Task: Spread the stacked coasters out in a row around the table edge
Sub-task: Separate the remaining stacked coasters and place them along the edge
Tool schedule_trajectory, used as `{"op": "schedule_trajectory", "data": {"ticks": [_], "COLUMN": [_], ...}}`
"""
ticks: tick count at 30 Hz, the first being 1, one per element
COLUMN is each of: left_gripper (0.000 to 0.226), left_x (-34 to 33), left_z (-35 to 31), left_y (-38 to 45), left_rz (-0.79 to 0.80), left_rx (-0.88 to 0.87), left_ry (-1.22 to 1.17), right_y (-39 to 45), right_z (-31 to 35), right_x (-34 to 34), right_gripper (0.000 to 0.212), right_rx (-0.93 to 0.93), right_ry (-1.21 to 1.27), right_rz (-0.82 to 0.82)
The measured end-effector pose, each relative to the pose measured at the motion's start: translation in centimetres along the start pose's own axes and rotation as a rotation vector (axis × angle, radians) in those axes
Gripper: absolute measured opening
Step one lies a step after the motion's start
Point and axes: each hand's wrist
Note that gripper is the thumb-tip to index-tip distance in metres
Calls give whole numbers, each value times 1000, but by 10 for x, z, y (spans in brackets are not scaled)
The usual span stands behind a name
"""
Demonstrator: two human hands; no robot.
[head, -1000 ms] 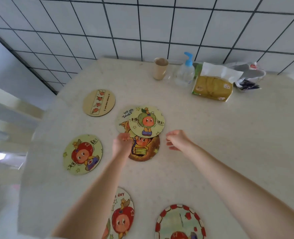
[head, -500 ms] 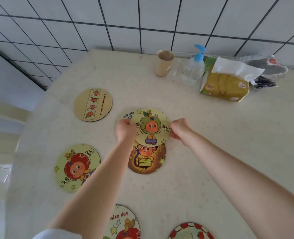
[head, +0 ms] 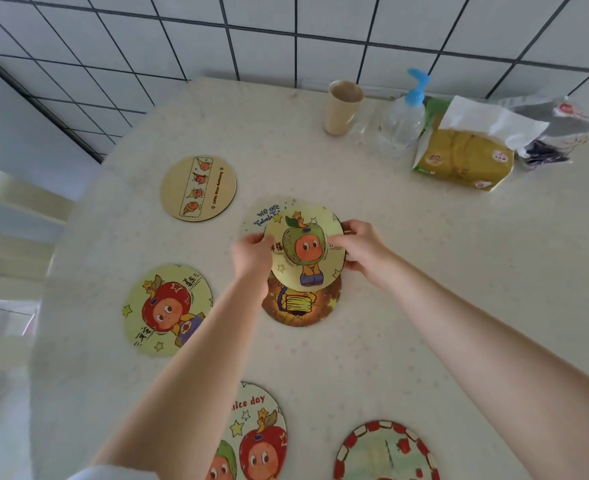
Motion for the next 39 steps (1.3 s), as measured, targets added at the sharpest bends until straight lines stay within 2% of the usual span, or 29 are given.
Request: {"op": "schedule_trajectory", "data": {"ticks": [3, 8, 13, 19, 25, 31, 39], "left_gripper": [10, 6, 9, 15, 6, 17, 11], "left_x": [12, 21, 17, 13, 12, 10, -1], "left_z": [25, 66, 82, 82, 79, 78, 95], "left_y": [-8, -30, -41, -44, -46, -56, -97], "left_rz": [-22, -86, -138, -187, -187, -201, -160], "left_rx": [10, -42, -39, -47, -65, -28, 5], "left_ry": [-25, 65, 155, 161, 98, -59, -123], "right_y": [-16, -27, -15, -10, -5, -10, -30], "right_z": [-15, -34, -35, -35, -28, -28, -50], "right_x": [-5, -22, -27, -24, -21, -12, 23], "right_gripper": [21, 29, 46, 46, 47, 42, 31], "right_rx": [46, 131, 179, 147, 164, 212, 240], "right_ry": [-64, -194, -471, -656, -623, -546, -470], "right_rz": [-42, -105, -166, -85, -97, -61, -70]}}
Point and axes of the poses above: each hand's wrist, its own y-axis towards the middle knuckle, its own x-axis out of the back of the hand, z = x × y, and after that the axes turned 5 degrees about -z, right-handed
